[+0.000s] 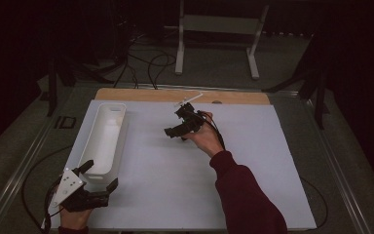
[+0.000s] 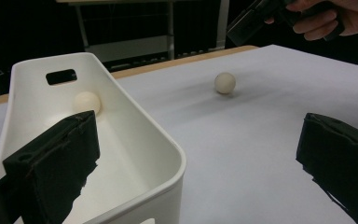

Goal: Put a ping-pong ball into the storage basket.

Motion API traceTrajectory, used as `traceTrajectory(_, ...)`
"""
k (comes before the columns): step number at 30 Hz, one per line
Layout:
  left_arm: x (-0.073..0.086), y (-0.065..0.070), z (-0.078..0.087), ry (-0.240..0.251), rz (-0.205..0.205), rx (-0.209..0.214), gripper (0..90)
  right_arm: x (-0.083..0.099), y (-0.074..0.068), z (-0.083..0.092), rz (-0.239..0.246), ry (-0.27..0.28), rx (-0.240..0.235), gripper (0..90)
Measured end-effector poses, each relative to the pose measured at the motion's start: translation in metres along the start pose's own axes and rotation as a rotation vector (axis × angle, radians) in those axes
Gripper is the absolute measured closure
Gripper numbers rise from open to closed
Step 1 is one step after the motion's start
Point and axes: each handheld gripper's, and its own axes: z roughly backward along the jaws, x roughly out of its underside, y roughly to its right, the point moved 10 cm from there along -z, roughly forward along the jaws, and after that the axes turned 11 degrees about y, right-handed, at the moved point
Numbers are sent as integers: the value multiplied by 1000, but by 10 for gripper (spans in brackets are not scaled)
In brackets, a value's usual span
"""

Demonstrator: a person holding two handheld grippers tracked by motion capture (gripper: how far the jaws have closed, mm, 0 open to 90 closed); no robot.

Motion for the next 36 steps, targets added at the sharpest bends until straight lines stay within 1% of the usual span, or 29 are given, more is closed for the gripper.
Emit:
traceTrajectory(3, 0, 0, 0, 0, 0, 0, 0, 1, 1, -1, 1, -2, 2, 87)
traceTrajectory(12, 0, 0, 0, 1, 1, -1, 0, 5, 6, -3, -14, -7, 11, 88)
traceTrajectory(16, 0, 0, 0, 0, 1, 0, 0, 10, 11, -4, -21, -15, 22, 88)
traceTrajectory(24, 0, 0, 0, 0, 0, 0, 0, 15, 18, -5, -35, -22, 33, 88)
traceTrajectory(36, 0, 0, 1, 2, 2, -2, 0, 22, 23, -9, -49, -38, 45, 90)
